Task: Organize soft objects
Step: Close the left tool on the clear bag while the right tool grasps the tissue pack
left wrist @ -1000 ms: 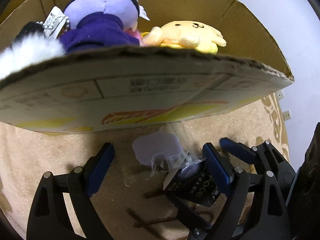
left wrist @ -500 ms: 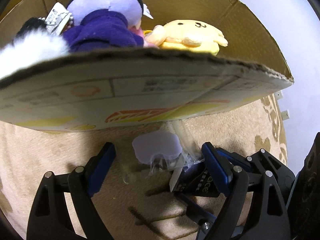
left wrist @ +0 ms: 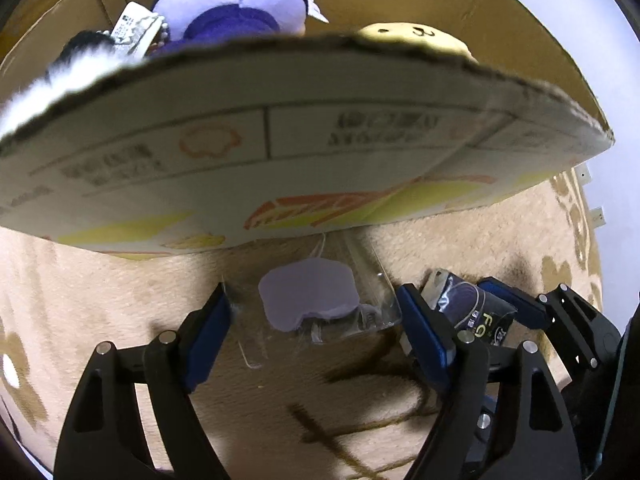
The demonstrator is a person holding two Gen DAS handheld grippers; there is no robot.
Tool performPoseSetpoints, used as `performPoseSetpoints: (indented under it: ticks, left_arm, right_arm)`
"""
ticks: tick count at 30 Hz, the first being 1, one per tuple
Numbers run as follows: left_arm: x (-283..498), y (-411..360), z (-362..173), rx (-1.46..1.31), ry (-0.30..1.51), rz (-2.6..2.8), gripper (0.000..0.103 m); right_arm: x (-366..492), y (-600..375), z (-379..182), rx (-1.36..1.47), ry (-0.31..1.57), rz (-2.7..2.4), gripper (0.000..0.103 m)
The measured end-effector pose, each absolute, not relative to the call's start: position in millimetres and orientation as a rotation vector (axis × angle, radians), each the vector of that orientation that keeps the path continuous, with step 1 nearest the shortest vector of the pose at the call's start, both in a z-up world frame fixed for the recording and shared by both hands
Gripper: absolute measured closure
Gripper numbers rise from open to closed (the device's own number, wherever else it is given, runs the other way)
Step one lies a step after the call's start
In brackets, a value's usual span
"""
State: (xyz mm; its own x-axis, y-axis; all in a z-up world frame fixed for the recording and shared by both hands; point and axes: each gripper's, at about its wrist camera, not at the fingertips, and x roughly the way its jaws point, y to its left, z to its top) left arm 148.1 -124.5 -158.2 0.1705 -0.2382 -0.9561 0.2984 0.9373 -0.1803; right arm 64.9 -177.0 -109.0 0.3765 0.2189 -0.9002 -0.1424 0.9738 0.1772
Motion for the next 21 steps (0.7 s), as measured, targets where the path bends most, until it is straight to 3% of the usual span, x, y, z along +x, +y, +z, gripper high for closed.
performPoseSetpoints:
  ticks: [21]
  left_arm:
    - [129, -106, -157, -0.033, 1.384, -0.403, 0.048]
  right_arm:
    - [60, -225, -88, 0.164, 1.125, 0.191, 0.040]
